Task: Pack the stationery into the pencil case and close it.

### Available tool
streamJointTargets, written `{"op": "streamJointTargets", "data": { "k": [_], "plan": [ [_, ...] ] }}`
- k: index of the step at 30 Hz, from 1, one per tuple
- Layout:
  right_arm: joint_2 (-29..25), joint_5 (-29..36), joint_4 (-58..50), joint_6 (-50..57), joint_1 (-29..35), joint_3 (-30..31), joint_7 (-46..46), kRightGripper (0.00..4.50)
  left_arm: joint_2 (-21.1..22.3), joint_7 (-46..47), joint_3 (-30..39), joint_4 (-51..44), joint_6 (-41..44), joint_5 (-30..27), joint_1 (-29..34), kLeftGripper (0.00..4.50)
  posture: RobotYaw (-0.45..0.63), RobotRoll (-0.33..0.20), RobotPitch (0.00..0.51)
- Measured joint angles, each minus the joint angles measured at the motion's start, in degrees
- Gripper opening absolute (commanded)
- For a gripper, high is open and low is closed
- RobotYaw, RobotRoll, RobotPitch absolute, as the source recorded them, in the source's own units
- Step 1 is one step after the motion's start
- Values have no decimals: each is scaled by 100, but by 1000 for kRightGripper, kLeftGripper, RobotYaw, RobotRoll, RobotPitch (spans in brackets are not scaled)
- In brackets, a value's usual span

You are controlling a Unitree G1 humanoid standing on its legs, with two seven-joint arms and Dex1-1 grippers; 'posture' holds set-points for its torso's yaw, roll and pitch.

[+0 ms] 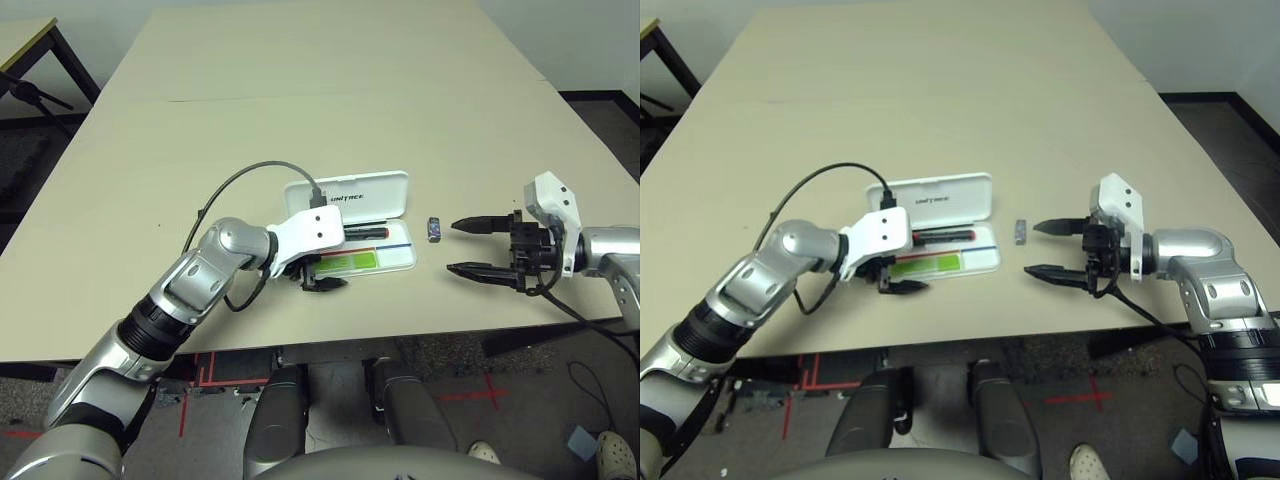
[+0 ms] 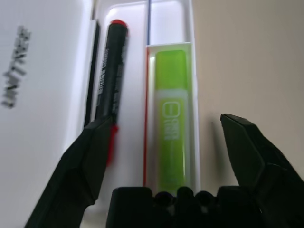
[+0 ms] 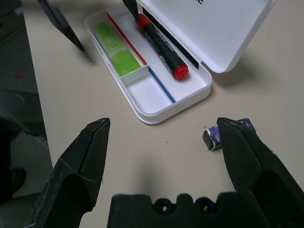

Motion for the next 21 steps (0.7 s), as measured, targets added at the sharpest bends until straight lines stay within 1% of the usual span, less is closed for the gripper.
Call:
{"op": "streamJointTargets", "data": {
  "k": [4, 7, 9, 12, 15, 17, 21],
  "plan": [
    [155, 30, 45, 86, -69, -52, -285, 4500, 411, -114, 551, -246, -365, -125, 379, 4461, 3, 0, 180],
    [349, 93, -229, 463, -16, -220, -940, 4500, 644, -264, 1146, -468, -738, -422, 777, 4461, 8, 0, 189],
    [454, 84, -549, 737, 98, -332, -1483, 4500, 710, -325, 1477, -609, -946, -602, 984, 4461, 3, 0, 194],
    [792, 99, -997, 1194, 276, -499, -2305, 4500, 678, -410, 1906, -658, -1477, -894, 1250, 4461, -3, 0, 201],
    [1417, 160, -1440, 1727, 409, -760, -3387, 4500, 675, -448, 2083, -674, -1658, -1071, 1390, 4461, -10, 0, 207],
    [1706, 165, -1736, 2049, 478, -804, -3982, 4500, 662, -463, 2086, -676, -1722, -1143, 1400, 4461, -18, 0, 211],
    [2491, 134, -2519, 2690, 624, -856, -5262, 4500, 647, -468, 2064, -636, -1892, -1134, 1391, 4461, -35, 0, 215]
  ]
}}
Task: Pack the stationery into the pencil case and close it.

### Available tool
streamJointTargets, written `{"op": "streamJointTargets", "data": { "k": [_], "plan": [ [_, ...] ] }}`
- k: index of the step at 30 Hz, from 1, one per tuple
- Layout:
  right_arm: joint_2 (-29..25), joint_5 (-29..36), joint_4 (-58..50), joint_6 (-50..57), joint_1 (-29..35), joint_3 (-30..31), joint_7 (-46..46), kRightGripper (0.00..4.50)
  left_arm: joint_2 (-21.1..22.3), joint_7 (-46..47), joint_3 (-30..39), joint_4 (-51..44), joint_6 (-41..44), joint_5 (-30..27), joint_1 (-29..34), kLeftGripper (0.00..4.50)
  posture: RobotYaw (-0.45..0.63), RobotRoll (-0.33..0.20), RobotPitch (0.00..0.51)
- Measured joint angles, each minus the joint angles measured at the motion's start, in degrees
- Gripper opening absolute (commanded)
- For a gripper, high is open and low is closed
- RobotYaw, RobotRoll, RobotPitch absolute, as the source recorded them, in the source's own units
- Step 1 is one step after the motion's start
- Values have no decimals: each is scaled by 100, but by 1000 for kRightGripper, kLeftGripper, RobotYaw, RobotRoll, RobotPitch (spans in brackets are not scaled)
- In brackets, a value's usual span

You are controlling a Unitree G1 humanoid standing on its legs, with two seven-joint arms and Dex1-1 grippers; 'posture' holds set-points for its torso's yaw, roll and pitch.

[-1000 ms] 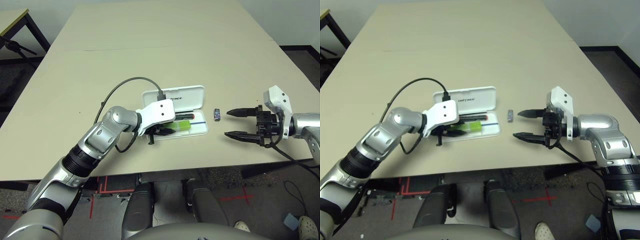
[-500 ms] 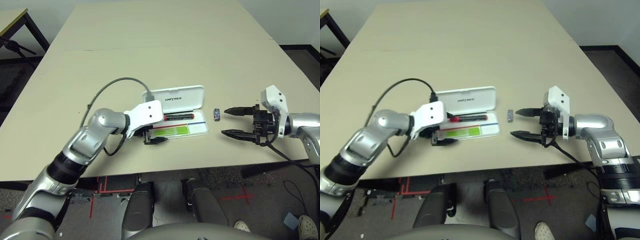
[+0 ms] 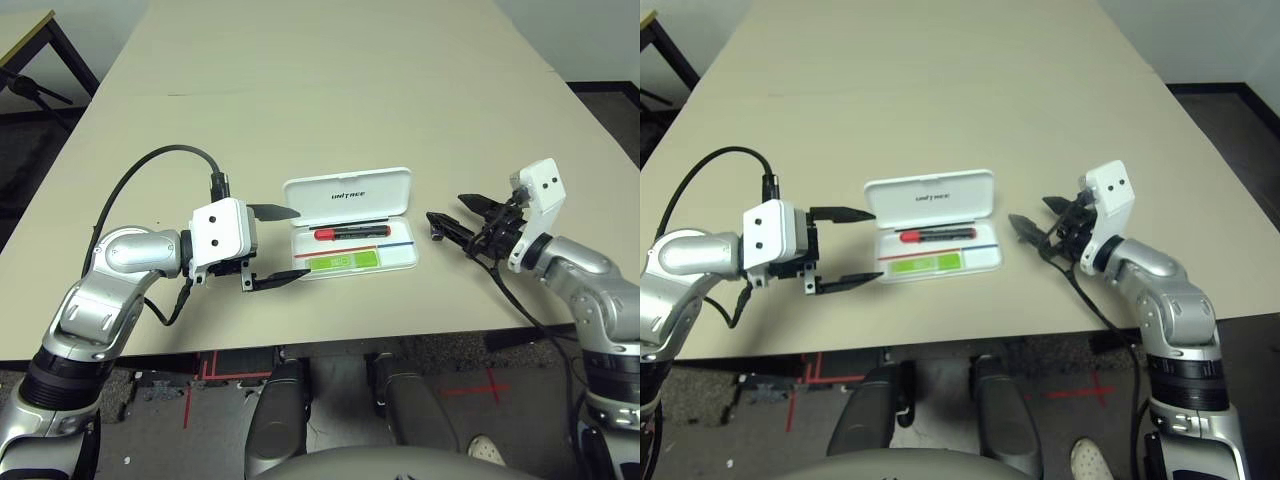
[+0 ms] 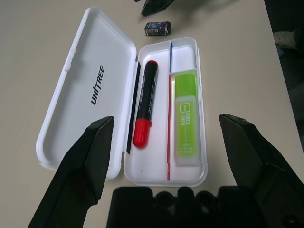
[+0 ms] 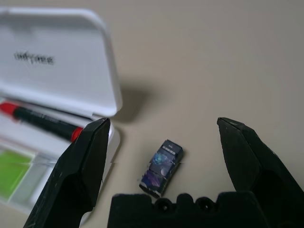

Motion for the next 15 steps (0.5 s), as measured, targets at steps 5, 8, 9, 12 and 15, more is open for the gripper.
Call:
{"op": "streamJointTargets", "data": {
  "k": [5, 8, 9, 12, 15],
  "plan": [
    [463, -2, -578, 549, 75, 63, -851, 4500, -10, -51, -50, 47, -98, 0, -64, 4461, -46, 0, 218],
    [533, -4, -700, 734, 101, 80, -1115, 4500, -8, -92, -63, 60, -142, 2, -98, 4461, -47, 0, 218],
    [536, -10, -713, 749, 119, 83, -1170, 4500, -7, -97, -64, 67, -149, 3, -106, 4461, -47, 0, 220],
    [527, -85, -714, 757, 202, 109, -1262, 4500, -7, -117, -69, 72, -151, 4, -115, 4461, -45, 0, 220],
    [474, -181, -692, 756, 334, 160, -1304, 4500, -7, -131, -84, 71, -151, 4, -116, 4461, -41, 0, 217]
  ]
}}
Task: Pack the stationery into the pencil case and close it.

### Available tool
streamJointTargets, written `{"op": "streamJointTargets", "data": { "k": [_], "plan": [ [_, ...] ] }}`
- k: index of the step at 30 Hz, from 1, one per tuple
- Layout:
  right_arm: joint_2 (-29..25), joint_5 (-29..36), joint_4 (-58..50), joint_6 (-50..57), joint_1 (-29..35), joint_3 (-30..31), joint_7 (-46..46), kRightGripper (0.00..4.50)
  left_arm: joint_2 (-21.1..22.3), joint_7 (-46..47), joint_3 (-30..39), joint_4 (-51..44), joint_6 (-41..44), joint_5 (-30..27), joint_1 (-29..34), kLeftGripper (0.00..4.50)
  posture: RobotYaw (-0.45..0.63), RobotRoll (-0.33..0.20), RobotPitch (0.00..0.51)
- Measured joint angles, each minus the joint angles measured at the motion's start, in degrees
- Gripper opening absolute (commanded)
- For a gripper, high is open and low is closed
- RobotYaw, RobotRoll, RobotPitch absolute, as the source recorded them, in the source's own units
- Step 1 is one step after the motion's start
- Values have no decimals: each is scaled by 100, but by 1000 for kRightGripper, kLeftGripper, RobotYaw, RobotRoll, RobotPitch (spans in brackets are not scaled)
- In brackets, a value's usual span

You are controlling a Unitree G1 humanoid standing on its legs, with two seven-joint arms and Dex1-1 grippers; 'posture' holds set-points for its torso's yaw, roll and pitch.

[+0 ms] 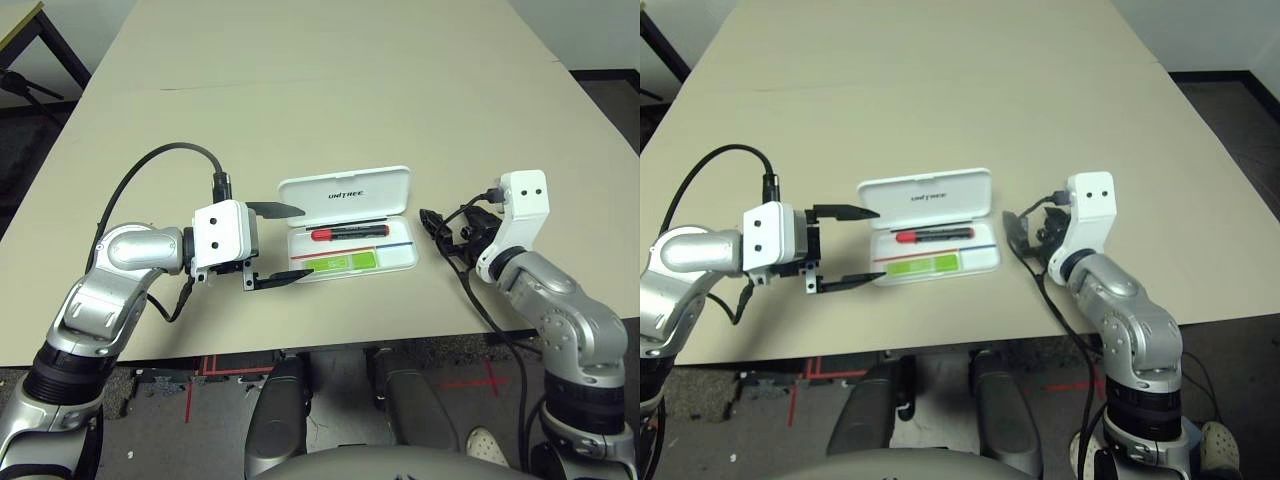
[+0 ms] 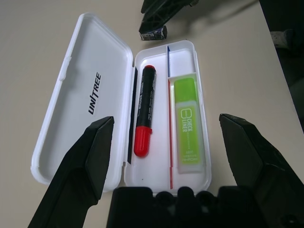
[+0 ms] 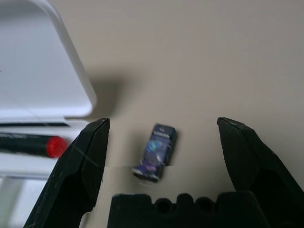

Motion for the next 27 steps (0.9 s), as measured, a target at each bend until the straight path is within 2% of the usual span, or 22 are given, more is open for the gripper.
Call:
{"op": "streamJointTargets", "data": {
  "k": [10, 13, 22, 23, 27],
  "plan": [
    [69, -256, 289, -76, -124, 320, -135, 4500, -1, 4, -21, -14, 2, 7, -74, 4461, -24, 0, 196],
    [105, -371, 422, -88, -230, 395, -229, 3879, -1, 10, -21, -15, 2, 12, -97, 4500, -22, 0, 193],
    [11, -423, 580, 37, -404, 425, -148, 508, -1, 67, -24, -14, 2, 29, -155, 4500, -19, 0, 182],
    [-48, -407, 593, 89, -437, 423, -93, 362, -1, 71, -24, -14, 2, 31, -155, 4500, -18, 0, 182],
    [-494, -272, 715, 353, -646, 422, 326, 362, -5, 91, -38, -12, 1, 44, -158, 4500, -17, 0, 180]
  ]
}}
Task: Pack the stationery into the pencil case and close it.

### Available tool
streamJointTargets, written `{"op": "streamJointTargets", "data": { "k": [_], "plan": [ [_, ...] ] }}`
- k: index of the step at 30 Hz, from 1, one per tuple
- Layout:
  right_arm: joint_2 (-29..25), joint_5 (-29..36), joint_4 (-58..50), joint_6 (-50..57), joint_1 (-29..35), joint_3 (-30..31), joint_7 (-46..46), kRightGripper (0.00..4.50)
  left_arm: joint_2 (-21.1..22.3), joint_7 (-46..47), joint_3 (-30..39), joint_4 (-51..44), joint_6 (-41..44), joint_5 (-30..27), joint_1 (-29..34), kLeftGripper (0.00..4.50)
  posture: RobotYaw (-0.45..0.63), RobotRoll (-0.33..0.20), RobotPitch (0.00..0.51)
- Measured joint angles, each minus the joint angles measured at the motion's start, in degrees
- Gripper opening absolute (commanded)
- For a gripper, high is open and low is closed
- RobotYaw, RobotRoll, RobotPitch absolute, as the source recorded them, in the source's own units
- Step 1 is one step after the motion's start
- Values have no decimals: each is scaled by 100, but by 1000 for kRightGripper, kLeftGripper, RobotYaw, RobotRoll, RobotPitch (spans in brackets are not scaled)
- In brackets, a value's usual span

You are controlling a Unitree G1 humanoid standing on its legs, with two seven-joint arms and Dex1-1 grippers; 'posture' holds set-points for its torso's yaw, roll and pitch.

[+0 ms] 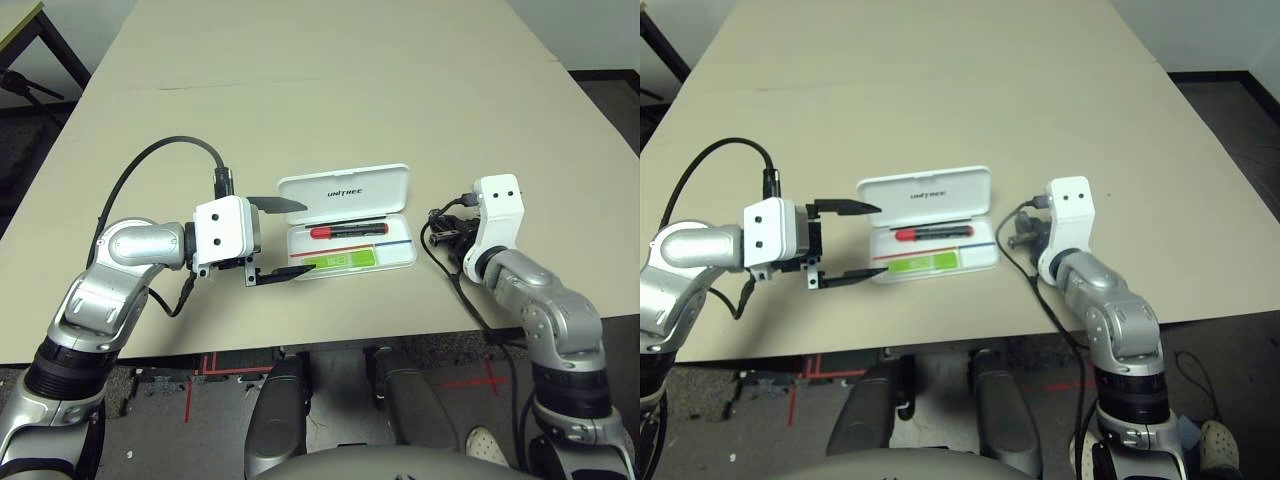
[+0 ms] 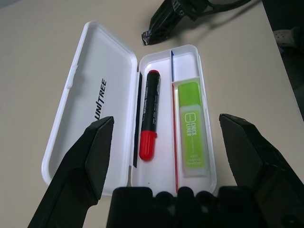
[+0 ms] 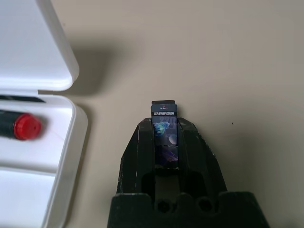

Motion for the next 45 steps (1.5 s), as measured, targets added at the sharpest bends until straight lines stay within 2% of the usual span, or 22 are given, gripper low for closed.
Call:
{"op": "streamJointTargets", "data": {
  "k": [4, 7, 12, 15, 21, 29, 37, 45],
  "plan": [
    [-1010, 217, 238, 117, -360, 43, 977, 362, -6, 16, -39, 9, -7, 44, 0, 4500, -12, 0, 174],
    [-1646, 310, 387, -173, -577, 198, 1854, 362, -27, 37, -78, 12, -22, 90, -9, 4500, -6, 0, 169],
    [-2617, 316, 846, -1362, -823, 688, 3738, 362, -35, 68, -103, 18, -37, 117, -15, 4500, 0, 0, 164],
    [-2881, 208, 1298, -2185, -1143, 972, 4740, 362, -34, 96, -103, 17, -57, 129, -13, 4500, 3, 0, 162],
    [-2825, -221, 2145, -3356, -1689, 1525, 5783, 362, -20, 97, -97, 12, -67, 138, 11, 4500, 28, 0, 158],
    [-2097, -809, 3088, -4539, -2356, 2113, 6439, 362, 91, 99, -77, -48, -35, 135, 194, 4500, 61, 0, 153],
    [-1817, -1181, 3565, -5004, -2477, 2286, 6632, 362, 224, 115, -64, -103, -5, 141, 261, 4500, 83, 0, 148],
    [-1646, -1305, 3606, -5062, -2477, 2398, 6728, 362, 261, 157, -32, -235, 2, 165, 330, 4500, 87, 0, 147]
  ]
}}
